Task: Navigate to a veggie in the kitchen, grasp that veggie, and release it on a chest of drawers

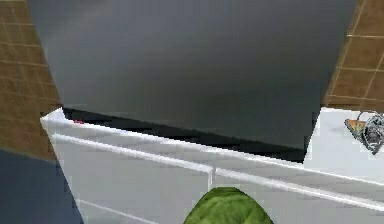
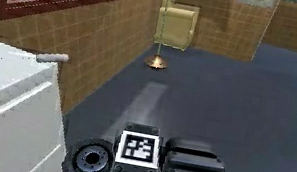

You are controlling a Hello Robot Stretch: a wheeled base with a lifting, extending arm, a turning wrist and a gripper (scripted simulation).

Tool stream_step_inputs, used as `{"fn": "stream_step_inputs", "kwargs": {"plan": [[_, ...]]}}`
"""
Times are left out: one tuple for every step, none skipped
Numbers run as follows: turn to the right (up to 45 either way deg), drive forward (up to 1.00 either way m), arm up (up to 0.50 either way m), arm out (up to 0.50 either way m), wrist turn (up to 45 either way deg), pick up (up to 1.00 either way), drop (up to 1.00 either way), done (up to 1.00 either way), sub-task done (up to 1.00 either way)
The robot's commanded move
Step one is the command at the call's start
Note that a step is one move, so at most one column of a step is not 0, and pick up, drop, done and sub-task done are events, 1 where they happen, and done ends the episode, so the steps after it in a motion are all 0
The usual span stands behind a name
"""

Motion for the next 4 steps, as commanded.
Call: {"fn": "stream_step_inputs", "kwargs": {"plan": [[45.0,0.00,0.00,0.00,0.0,0.00,0.00,0.00,0.00],[33.0,0.00,0.00,0.00,0.0,0.00,0.00,0.00,0.00],[-45.0,0.00,0.00,0.00,0.0,0.00,0.00,0.00,0.00],[-15.0,0.00,0.00,0.00,0.0,0.00,0.00,0.00,0.00]]}}
